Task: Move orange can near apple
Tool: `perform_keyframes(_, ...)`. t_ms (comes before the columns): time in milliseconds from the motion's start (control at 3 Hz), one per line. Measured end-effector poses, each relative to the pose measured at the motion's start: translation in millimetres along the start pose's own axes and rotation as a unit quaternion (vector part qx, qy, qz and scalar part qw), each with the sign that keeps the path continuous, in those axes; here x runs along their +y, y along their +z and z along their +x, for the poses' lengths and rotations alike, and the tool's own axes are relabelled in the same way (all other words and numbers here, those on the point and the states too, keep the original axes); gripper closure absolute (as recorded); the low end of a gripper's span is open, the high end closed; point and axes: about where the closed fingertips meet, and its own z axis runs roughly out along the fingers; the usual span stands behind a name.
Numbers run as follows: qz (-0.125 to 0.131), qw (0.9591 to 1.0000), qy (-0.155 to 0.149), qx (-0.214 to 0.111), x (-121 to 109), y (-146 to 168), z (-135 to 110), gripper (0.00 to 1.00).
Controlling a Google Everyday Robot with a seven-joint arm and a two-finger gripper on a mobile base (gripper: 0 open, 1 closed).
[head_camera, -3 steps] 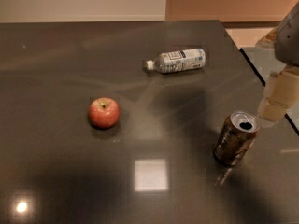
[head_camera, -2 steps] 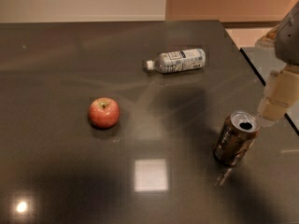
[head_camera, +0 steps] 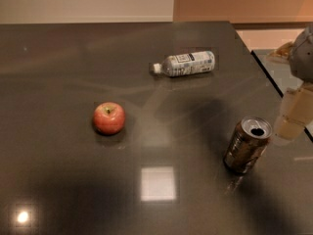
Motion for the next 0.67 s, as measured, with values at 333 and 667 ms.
perform_keyframes(333,-0.015,0.9993,-0.019,-0.027,12,11,3,0.00)
perform_keyframes(667,-0.030,0.9974,-0.038,-0.053,20,22,2,0.00)
